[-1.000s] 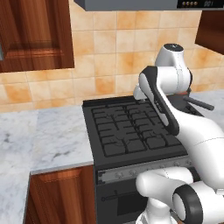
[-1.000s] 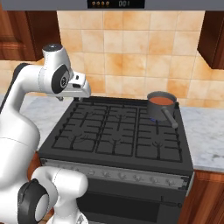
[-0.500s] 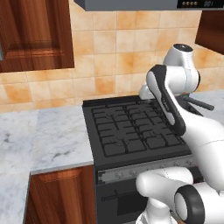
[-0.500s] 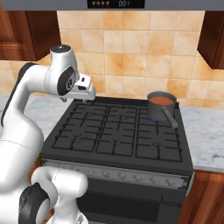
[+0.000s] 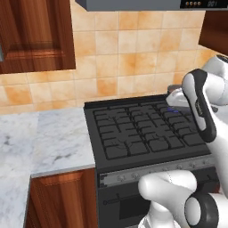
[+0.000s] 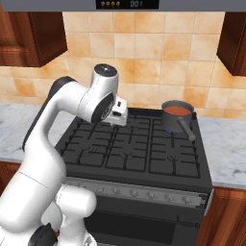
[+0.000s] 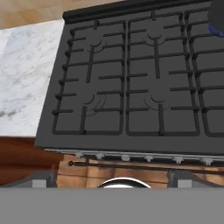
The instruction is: Wait until the marinara sauce is simmered to a deep red color and then turn off the stove.
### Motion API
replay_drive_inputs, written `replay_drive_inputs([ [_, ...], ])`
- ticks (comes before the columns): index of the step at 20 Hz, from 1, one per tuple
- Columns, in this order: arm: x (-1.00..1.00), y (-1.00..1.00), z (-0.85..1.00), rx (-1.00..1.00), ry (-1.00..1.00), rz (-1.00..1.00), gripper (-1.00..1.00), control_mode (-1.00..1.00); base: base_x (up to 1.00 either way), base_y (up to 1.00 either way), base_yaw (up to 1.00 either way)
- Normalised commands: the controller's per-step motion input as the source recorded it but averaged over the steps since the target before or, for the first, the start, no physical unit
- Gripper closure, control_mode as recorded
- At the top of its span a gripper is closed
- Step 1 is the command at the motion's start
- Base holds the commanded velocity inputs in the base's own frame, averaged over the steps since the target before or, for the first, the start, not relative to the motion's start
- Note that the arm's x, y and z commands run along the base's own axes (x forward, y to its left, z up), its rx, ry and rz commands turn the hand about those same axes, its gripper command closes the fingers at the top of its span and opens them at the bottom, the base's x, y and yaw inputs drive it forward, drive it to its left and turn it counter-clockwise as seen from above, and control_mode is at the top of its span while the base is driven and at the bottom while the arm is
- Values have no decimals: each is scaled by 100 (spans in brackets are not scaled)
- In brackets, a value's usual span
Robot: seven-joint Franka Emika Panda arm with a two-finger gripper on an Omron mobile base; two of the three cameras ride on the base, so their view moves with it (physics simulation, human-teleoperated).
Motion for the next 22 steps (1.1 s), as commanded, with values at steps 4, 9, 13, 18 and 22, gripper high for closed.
replay_drive_inputs([
  [4,-16,-33,-42,7,-14,0,-100,-100,0,0,0],
  [9,-41,-59,-33,8,-27,0,-100,-100,0,0,0],
  [13,-35,-54,-42,5,-27,0,-100,-100,0,0,0],
  [18,-11,-40,-40,3,-18,0,-100,-100,0,0,0],
  [22,-4,-40,-45,4,-16,0,-100,-100,0,0,0],
])
